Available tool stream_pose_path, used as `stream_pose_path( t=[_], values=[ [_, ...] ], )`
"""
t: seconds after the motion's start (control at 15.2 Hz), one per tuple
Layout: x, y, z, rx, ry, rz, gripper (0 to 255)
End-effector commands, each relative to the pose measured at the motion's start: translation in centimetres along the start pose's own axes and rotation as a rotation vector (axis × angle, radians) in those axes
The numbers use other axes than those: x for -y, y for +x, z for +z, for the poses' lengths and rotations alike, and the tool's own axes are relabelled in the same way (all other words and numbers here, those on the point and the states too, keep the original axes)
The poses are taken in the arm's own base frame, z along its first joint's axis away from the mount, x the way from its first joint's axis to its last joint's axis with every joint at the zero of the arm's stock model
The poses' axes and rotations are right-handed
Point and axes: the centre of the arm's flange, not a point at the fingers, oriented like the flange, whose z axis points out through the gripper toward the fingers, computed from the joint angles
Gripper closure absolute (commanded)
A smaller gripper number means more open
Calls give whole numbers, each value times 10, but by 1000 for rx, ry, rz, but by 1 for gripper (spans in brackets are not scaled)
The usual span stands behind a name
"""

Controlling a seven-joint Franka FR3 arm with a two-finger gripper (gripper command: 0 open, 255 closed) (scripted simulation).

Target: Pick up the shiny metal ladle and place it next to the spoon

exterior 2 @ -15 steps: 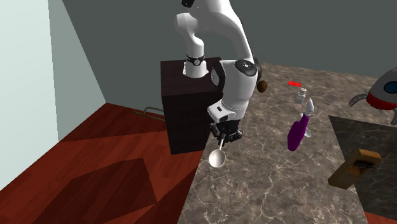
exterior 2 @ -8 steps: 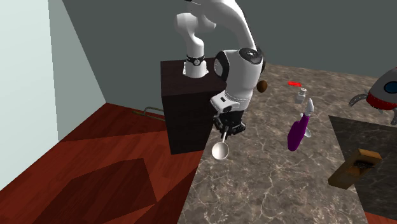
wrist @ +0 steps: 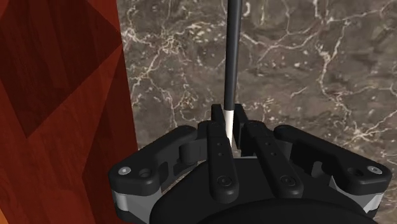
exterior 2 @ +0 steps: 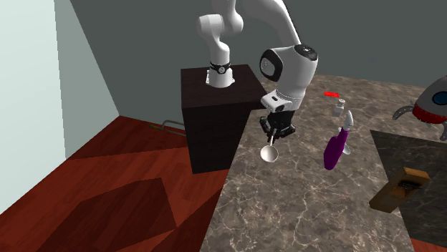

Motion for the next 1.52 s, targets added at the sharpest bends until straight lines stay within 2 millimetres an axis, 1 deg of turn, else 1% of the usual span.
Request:
stream_pose_path(
  t=[0.0, 1.19, 1.45],
  values=[
    [13, -23, -1, 0, 0, 1, 255],
    [136, -228, -22, 0, 0, 1, 255],
    [138, -228, -1, 0, 0, 1, 255]
  ],
)
